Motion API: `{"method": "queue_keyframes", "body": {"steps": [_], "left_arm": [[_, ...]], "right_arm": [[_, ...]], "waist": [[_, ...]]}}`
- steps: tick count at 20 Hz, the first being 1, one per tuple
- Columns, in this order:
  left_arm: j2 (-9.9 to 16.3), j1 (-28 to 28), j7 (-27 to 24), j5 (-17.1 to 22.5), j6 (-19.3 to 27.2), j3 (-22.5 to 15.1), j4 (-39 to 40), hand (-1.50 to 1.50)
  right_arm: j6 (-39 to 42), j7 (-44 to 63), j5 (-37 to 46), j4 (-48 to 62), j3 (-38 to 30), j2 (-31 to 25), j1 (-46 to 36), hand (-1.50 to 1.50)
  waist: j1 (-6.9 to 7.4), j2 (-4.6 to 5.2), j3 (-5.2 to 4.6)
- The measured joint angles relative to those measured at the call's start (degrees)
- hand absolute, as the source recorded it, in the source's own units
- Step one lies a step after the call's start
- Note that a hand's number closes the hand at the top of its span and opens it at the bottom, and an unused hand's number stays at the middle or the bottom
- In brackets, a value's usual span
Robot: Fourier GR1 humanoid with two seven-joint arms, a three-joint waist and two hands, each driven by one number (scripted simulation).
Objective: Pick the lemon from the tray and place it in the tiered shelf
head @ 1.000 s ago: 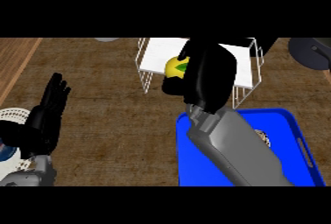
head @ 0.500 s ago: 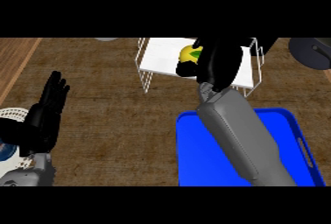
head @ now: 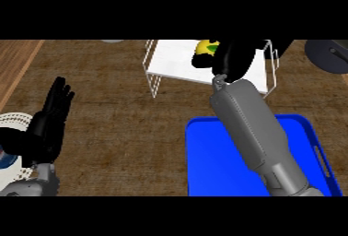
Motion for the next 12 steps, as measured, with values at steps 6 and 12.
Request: {"method": "queue_keyframes", "body": {"steps": [6, 12], "left_arm": [[-0.2, 0.8, 0.12, -0.26, -0.36, -0.09, -1.17, 0.0], [-0.5, 1.13, -0.42, -0.56, -0.51, 0.52, -0.98, 0.0]], "right_arm": [[-5.71, -5.44, -7.47, 8.24, -5.05, 0.01, -3.14, -1.5], [-9.3, -12.74, -14.66, 12.81, -6.94, -0.01, -5.05, -1.5]], "waist": [[0.18, 0.03, 0.01], [-0.08, -0.05, 0.0]]}}
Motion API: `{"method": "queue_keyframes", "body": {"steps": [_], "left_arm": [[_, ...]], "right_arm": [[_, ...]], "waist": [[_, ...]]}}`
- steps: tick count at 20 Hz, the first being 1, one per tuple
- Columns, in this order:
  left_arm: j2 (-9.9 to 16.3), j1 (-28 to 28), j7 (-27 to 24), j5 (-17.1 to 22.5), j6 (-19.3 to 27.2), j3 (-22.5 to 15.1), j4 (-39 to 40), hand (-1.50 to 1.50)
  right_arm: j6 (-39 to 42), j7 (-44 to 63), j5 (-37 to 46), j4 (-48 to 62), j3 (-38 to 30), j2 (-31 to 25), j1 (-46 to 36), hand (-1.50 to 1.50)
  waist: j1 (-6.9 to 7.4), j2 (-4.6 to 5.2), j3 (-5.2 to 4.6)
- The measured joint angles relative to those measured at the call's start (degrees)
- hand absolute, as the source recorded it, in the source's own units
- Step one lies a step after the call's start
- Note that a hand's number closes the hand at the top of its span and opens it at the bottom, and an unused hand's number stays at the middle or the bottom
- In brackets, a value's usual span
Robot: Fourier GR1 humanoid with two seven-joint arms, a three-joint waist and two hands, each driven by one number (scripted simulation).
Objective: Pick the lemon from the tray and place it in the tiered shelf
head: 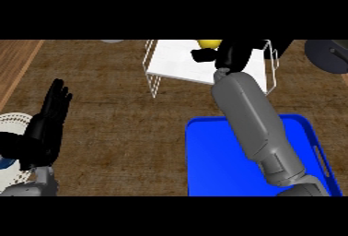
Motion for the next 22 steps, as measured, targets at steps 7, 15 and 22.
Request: {"method": "queue_keyframes", "body": {"steps": [7, 15, 22], "left_arm": [[-1.04, -0.71, -0.26, -0.9, 0.46, -0.23, 1.25, 0.0], [-0.4, 0.13, 0.32, -0.37, 0.19, 1.49, 0.76, 0.0], [0.12, 1.71, 1.14, -0.16, -0.04, 2.27, -0.88, 0.0]], "right_arm": [[-2.35, -5.37, -4.41, -2.94, -1.94, -0.32, -1.87, -1.5], [-2.41, 1.98, -0.12, -17.31, -2.65, -2.43, 4.03, -1.5], [4.99, 10.48, 0.88, -40.3, -3.38, -6.18, 17.92, -1.5]], "waist": [[-0.56, -0.19, -0.01], [-2.08, -0.8, -0.04], [-3.37, -1.19, -0.04]]}}
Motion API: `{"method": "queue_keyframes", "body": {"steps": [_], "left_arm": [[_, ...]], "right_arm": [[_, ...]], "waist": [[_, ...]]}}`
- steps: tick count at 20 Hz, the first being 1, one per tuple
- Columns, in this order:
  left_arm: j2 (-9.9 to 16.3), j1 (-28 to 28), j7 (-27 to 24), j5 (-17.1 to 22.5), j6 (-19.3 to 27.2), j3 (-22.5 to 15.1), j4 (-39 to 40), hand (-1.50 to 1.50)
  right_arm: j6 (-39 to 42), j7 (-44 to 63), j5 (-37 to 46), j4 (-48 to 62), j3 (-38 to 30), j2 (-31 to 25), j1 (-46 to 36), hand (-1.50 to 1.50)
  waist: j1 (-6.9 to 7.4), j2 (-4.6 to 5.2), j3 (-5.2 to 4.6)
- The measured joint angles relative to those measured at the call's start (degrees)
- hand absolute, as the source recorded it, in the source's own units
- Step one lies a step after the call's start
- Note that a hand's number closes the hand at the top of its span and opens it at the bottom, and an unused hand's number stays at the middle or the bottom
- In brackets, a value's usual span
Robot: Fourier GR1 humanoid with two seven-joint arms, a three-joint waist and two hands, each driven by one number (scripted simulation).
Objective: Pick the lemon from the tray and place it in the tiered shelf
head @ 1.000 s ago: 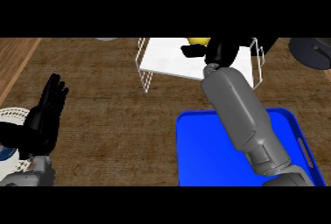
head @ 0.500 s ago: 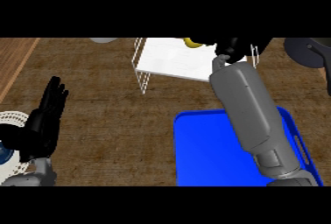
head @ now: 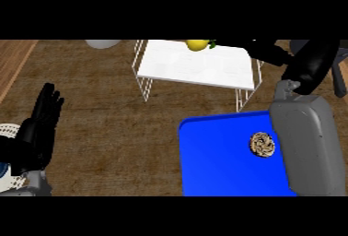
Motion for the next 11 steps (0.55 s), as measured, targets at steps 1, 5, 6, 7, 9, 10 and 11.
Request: {"method": "queue_keyframes", "body": {"steps": [1, 5, 6, 7, 9, 10, 11], "left_arm": [[0.03, -0.16, -0.37, 0.03, -0.01, 0.23, 0.32, 0.0], [-0.33, 0.22, -1.93, 0.14, -0.45, 0.27, 1.14, 0.0], [-0.04, 0.39, -1.99, 0.67, -1.03, 0.65, 1.08, 0.0], [0.15, 0.2, -1.32, 0.73, -1.07, 0.74, 0.58, 0.0], [-0.65, -0.48, -1.55, 0.07, -0.67, -0.03, 1.14, 0.0], [-0.72, -0.56, -1.19, 0.16, -0.75, -0.07, 0.89, 0.0], [-0.37, -0.97, -1.42, 0.48, -1.09, 0.48, 1.47, 0.0]], "right_arm": [[1.42, 0.75, -0.41, -4.1, 0.38, -0.35, 2.65, -1.5], [6.79, 2.77, -3.51, -19.59, 0.46, -2.8, 13.22, -1.5], [8.0, 3.64, -3.53, -23.12, 0.59, -3.0, 15.16, -1.5], [9.23, 3.76, -4.98, -26.55, 0.17, -3.84, 17.7, -1.5], [11.08, 3.76, -7.39, -32.59, -0.48, -4.94, 22.32, -1.5], [12.09, 3.93, -8.62, -35.67, -1.16, -5.57, 24.59, -1.5], [13.31, 3.73, -10.96, -37.88, -2.6, -6.78, 26.07, -1.5]], "waist": [[-0.2, -0.01, 0.0], [0.06, 0.19, 0.0], [0.31, 0.26, 0.01], [0.42, 0.3, 0.0], [0.69, 0.44, 0.02], [0.82, 0.48, 0.02], [0.92, 0.53, 0.03]]}}
